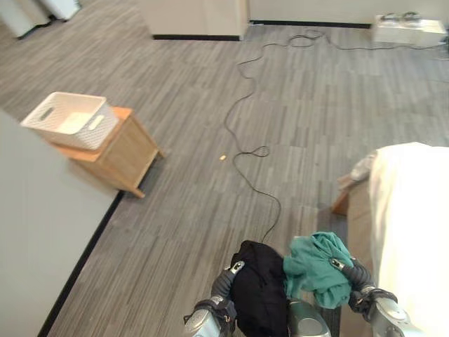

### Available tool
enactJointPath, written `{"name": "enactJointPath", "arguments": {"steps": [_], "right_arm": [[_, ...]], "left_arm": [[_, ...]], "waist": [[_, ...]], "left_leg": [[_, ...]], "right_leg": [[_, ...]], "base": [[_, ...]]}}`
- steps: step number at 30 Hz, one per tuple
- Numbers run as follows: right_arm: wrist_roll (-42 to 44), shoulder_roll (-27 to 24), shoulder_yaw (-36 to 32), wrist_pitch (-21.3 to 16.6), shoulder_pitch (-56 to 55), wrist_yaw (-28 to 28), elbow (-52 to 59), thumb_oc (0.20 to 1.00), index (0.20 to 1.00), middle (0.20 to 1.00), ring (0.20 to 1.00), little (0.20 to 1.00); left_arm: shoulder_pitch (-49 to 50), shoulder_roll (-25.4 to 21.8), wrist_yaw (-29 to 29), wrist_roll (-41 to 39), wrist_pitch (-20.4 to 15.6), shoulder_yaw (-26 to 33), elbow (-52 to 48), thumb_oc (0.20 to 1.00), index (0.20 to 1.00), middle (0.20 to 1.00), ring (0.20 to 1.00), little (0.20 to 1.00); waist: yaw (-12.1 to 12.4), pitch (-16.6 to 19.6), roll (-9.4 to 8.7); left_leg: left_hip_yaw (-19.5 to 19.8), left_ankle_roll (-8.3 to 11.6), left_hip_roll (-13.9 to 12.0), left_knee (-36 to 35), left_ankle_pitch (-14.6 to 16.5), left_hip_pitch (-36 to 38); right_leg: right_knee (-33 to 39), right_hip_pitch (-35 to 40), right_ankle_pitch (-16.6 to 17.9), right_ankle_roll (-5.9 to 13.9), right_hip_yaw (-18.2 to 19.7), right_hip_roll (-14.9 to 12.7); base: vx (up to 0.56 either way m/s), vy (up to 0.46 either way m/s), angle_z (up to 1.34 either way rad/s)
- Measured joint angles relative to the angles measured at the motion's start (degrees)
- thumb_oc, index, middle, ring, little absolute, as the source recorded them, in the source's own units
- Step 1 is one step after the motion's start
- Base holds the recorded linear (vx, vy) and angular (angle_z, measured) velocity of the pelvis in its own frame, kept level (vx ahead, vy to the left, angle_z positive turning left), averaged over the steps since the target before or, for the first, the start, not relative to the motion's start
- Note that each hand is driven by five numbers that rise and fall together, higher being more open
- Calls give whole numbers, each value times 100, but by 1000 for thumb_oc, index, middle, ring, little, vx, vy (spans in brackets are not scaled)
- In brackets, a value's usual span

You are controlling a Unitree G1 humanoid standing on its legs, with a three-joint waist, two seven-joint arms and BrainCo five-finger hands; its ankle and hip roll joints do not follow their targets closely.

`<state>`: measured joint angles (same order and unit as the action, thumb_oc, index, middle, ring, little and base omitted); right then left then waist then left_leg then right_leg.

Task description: Tidy up the quilt and then pick up the clothes from the bed and put them into the laundry hamper.

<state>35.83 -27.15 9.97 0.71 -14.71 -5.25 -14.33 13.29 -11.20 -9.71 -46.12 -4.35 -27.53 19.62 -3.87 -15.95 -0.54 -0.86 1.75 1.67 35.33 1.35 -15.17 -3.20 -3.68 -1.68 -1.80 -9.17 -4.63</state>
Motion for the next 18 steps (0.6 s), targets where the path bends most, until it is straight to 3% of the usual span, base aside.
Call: {"name": "enactJointPath", "arguments": {"steps": [1,2,4,6,9,11,12,13,14,15,16,17,18], "right_arm": [[21,7,12,30,-43,-5,45,200,200,200,200,200],[23,-14,196,59,-148,-5,188,200,200,200,200,200],[25,-61,399,70,-251,-25,266,200,200,200,200,200],[20,-114,679,12,-333,52,123,200,200,200,200,200],[7,-126,775,-23,-275,289,239,200,200,200,200,200],[20,-94,678,-28,-392,407,370,200,200,200,200,200],[21,-149,679,-31,-539,407,430,200,200,200,200,200],[23,-308,555,-52,-802,362,666,200,200,200,200,200],[15,-50,570,-34,-794,373,489,200,200,200,200,200],[6,200,520,-8,-912,345,574,200,200,200,200,200],[2,295,526,22,-946,335,577,200,200,200,200,200],[-52,342,627,83,-870,305,619,200,200,200,200,200],[-150,387,660,111,-812,277,650,200,200,200,200,200]], "left_arm": [[55,-47,19,-5,2,-12,-18,200,200,200,200,200],[85,-140,89,-38,61,-19,-22,200,200,200,200,200],[40,-238,107,-48,85,-30,-18,200,200,200,200,200],[3,-296,106,-115,100,-117,29,200,200,200,200,200],[-75,-254,88,-277,-4,-280,65,200,200,200,200,200],[-245,-229,109,-274,-16,-437,84,200,200,200,200,200],[-201,-191,112,-274,-46,-493,56,200,200,200,200,200],[-154,-125,134,-278,-78,-549,-254,200,200,200,200,200],[-212,-231,122,-276,-105,-540,-288,200,200,200,200,200],[-266,-344,286,-277,-60,-506,-340,200,200,200,200,200],[-274,-359,375,-277,-46,-518,-260,200,200,200,200,200],[-263,-360,459,-277,-53,-555,-162,200,200,200,200,200],[-284,-358,468,-276,-70,-539,-41,200,200,200,200,200]], "waist": [[6,0,32],[89,24,89],[111,31,192],[200,67,305],[278,77,314],[261,231,264],[270,439,330],[238,553,680],[185,548,369],[183,551,59],[173,591,7],[205,624,92],[258,619,96]], "left_leg": [[-24,29,29,-529,24,37],[-130,84,28,-1751,-12,56],[-142,88,-83,-3084,-207,15],[80,135,-282,-3915,-334,117],[-84,120,-390,-3327,-487,-21],[-456,-192,-200,-2090,-340,-31],[-477,-300,-175,-2254,-181,175],[-521,-459,-358,-2559,-149,667],[-609,-506,-26,-2497,-45,766],[-502,-662,334,-2510,104,988],[-511,-721,414,-2525,47,1067],[-438,-839,445,-2660,201,1220],[-456,-778,449,-2731,81,1301]], "right_leg": [[16,56,-1,-9,-19,0],[116,165,-9,-20,-49,39],[297,361,-8,-19,-78,154],[330,596,-32,-51,-43,282],[242,645,-94,-70,139,140],[229,785,-284,185,-26,-169],[105,774,-424,404,-99,-231],[-1662,272,-977,759,-319,-349],[-2981,-156,-1121,885,-231,-841],[-4722,-678,-794,1076,-3,-1381],[-5030,-752,-748,1108,23,-1509],[-4994,-925,-733,1044,-17,-1528],[-4853,-1027,-785,963,-93,-1527]], "base": [[548,99,-2],[486,91,-6],[720,209,-1],[499,230,-24],[465,110,-73],[440,138,-43],[603,320,-24],[502,298,1],[612,329,37],[360,120,58],[431,11,51],[365,-45,14],[326,-101,17]]}}
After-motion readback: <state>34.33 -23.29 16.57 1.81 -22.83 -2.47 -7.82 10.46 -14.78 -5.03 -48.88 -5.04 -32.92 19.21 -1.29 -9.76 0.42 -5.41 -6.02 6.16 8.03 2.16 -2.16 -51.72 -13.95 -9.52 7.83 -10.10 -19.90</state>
